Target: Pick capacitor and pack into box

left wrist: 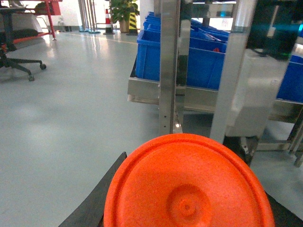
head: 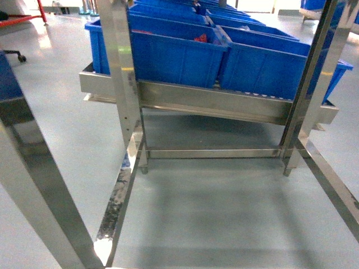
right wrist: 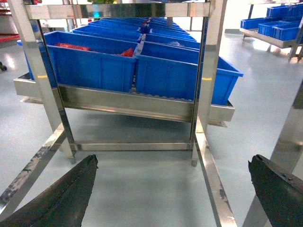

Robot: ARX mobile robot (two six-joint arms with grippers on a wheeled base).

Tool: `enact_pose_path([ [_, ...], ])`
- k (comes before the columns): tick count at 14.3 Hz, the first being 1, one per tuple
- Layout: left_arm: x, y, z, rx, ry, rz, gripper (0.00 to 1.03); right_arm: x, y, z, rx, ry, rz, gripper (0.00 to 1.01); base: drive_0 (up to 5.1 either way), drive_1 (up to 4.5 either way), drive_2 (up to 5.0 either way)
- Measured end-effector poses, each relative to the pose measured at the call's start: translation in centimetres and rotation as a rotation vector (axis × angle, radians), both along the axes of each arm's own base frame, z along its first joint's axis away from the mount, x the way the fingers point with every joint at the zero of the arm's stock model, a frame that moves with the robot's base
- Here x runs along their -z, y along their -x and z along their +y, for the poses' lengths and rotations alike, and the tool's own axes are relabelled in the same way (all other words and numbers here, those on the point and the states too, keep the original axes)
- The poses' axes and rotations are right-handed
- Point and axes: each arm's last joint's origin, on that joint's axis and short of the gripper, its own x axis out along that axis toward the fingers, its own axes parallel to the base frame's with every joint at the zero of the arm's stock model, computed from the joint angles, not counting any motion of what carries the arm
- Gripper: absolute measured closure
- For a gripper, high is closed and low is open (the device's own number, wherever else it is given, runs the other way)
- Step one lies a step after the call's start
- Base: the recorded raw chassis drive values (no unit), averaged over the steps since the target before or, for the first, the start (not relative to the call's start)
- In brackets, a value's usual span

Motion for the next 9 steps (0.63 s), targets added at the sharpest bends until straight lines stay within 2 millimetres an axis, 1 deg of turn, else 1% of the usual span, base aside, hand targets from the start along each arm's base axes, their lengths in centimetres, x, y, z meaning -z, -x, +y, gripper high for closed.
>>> enact_pose_path([
  [9,0.01,0.00,0.00,0.000,0.000,0.001,0.60,0.01,0.00,0.00,0.000,0.000,0.002,0.03,-5.0,2.47,2.5],
])
